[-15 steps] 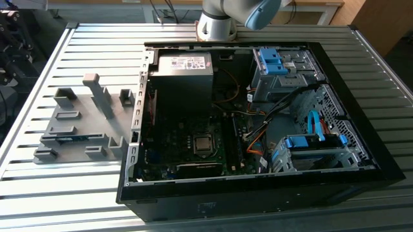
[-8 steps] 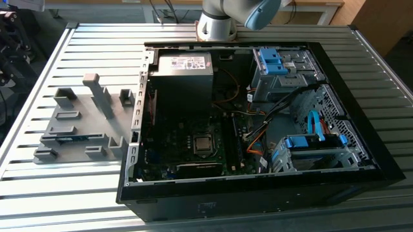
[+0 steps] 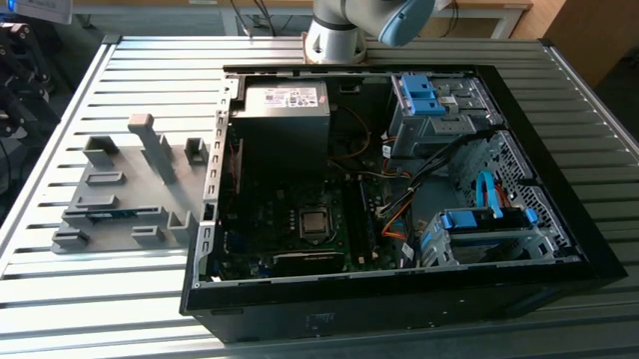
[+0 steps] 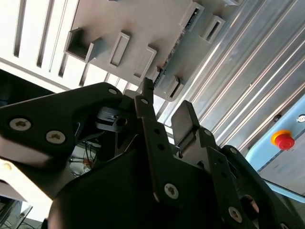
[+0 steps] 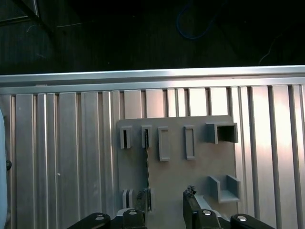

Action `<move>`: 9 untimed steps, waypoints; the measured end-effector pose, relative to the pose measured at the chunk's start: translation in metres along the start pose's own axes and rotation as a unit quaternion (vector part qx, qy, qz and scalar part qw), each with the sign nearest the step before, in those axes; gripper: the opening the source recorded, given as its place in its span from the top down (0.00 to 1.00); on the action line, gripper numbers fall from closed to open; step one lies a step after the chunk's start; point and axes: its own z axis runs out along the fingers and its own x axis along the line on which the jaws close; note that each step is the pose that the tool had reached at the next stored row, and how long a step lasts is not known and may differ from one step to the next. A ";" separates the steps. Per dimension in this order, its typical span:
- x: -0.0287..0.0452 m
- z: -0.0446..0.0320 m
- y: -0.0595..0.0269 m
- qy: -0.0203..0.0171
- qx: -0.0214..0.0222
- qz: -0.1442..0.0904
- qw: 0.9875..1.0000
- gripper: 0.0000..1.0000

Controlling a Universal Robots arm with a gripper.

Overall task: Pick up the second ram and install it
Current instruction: 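Pick up the second ram and move it above second insertion slot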

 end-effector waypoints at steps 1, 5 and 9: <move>0.0001 0.0011 0.0000 0.000 0.000 0.000 1.000 0.57; 0.0005 0.0054 0.0002 0.000 0.000 0.000 1.000 0.57; 0.0021 0.0095 -0.0001 0.000 0.000 -0.002 1.000 0.57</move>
